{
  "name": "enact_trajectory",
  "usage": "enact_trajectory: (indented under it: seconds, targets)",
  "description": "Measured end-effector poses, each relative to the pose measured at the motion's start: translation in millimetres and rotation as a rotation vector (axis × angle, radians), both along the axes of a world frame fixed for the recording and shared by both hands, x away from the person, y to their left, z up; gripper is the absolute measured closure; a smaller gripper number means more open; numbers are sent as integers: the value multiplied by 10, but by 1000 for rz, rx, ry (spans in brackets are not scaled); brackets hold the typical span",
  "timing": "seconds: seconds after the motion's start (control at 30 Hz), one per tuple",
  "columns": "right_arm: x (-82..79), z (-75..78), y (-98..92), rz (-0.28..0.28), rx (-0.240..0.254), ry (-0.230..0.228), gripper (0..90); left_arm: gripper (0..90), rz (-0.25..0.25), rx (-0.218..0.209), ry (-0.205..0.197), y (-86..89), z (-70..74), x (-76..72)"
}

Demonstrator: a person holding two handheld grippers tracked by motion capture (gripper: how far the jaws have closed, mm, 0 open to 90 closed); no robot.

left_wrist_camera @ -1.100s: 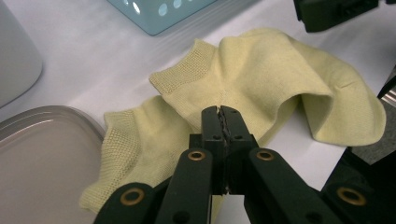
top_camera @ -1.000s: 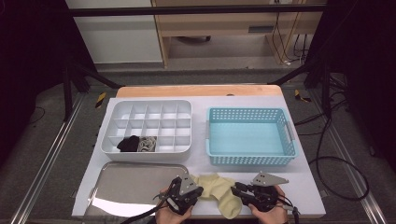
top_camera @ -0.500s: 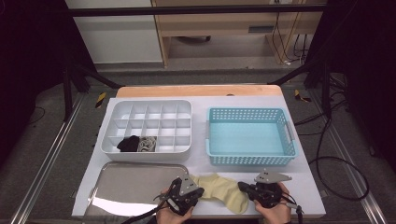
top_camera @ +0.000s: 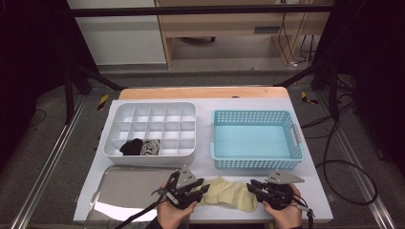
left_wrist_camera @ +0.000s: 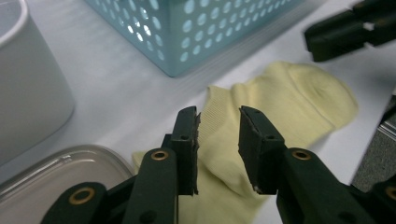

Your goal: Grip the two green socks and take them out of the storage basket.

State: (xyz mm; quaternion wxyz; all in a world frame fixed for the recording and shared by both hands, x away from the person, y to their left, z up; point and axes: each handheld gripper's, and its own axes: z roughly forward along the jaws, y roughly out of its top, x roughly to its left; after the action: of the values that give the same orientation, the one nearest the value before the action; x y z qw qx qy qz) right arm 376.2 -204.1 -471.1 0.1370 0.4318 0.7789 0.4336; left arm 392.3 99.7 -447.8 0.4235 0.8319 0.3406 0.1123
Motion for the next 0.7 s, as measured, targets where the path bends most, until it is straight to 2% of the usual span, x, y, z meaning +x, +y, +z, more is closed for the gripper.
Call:
enact_trajectory:
  seconds: [0.1,0.2,0.3,0.37,0.4,0.43,0.47,0.5,0.57,0.6,0.67,0.7]
  targets:
    - [-98,-71,-69,-11,11,35,710,652,-6,29,17,-82,-48,133]
    - [-111,-107,-85,-13,10,41,717,653,-7,50,48,-158,-140,219]
    - [-125,-181,-69,-14,13,68,746,731,2,82,61,-200,-227,241]
    - [-128,-194,-63,-14,8,54,764,765,15,93,48,-209,-246,235]
    - [-135,-206,-57,-19,-7,35,827,848,22,100,42,-215,-254,230]
    - [-135,-206,-57,-19,-7,35,827,848,21,98,44,-217,-256,228]
    - [-140,-209,-54,-8,4,41,892,894,22,107,35,-222,-253,216]
    - [-141,-210,-55,-12,4,42,895,896,18,112,31,-223,-250,210]
    - [-135,-206,-62,-9,6,44,898,897,22,111,27,-217,-240,201]
    - [-123,-189,-93,-20,7,46,900,898,18,87,22,-206,-212,191]
    - [-122,-175,-108,-27,15,45,900,899,15,76,17,-200,-193,182]
    - [-104,-129,-173,-48,20,34,900,899,11,63,14,-198,-174,174]
